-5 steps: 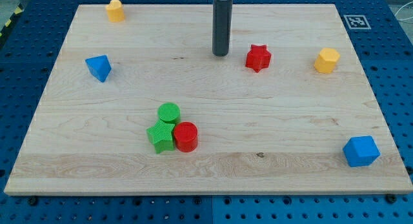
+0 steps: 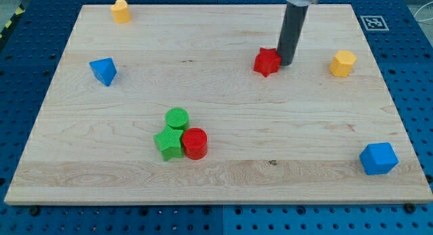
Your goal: Move the red star towards down
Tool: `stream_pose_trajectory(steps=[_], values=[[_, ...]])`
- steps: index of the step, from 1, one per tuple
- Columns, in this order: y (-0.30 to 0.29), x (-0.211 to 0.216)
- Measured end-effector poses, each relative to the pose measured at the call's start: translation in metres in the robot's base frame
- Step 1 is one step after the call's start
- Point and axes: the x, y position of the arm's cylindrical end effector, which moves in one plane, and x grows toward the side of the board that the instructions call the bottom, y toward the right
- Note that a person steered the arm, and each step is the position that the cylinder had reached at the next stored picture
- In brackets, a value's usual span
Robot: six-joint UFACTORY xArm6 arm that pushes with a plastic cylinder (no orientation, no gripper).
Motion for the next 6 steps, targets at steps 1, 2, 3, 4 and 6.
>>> stream_pose_trajectory(steps=[1, 2, 3, 4, 6], values=[[-0.044, 0.0], [-0.069, 0.0], [-0.078, -0.003], [-0.084, -0.02], [-0.103, 0.009]])
